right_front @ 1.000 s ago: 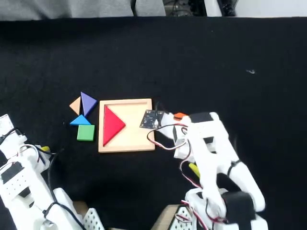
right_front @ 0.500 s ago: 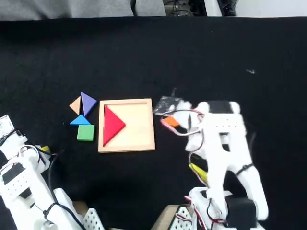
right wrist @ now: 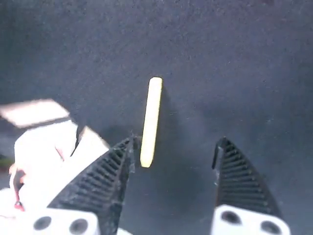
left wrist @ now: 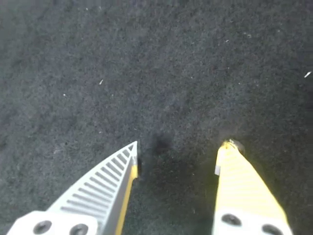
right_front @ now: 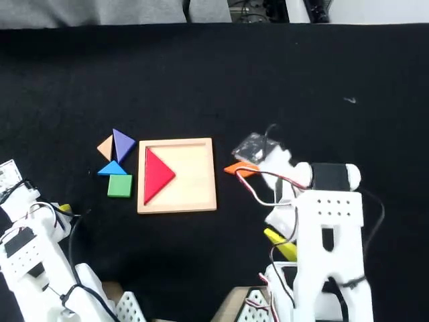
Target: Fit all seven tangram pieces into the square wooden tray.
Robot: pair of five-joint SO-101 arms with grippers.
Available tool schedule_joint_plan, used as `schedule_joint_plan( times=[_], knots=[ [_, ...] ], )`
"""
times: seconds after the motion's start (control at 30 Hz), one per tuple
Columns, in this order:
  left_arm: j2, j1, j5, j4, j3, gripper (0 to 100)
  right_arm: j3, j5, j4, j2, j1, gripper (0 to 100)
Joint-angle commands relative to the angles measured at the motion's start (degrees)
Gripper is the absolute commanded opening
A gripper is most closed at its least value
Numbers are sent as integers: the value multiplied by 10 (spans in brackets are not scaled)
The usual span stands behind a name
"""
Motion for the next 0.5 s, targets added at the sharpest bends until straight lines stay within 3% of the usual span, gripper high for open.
schedule_joint_plan(
  times=[0.0, 0.23, 0.47],
  knots=[
    [-4, 7, 1, -8, -1, 259, 2, 25, 17, 65, -33, 248],
    [-4, 7, 1, -8, -1, 259, -24, 26, -22, 224, -33, 247],
    [-4, 7, 1, -9, -3, 259, -19, 25, -52, 249, -33, 247]
  ],
)
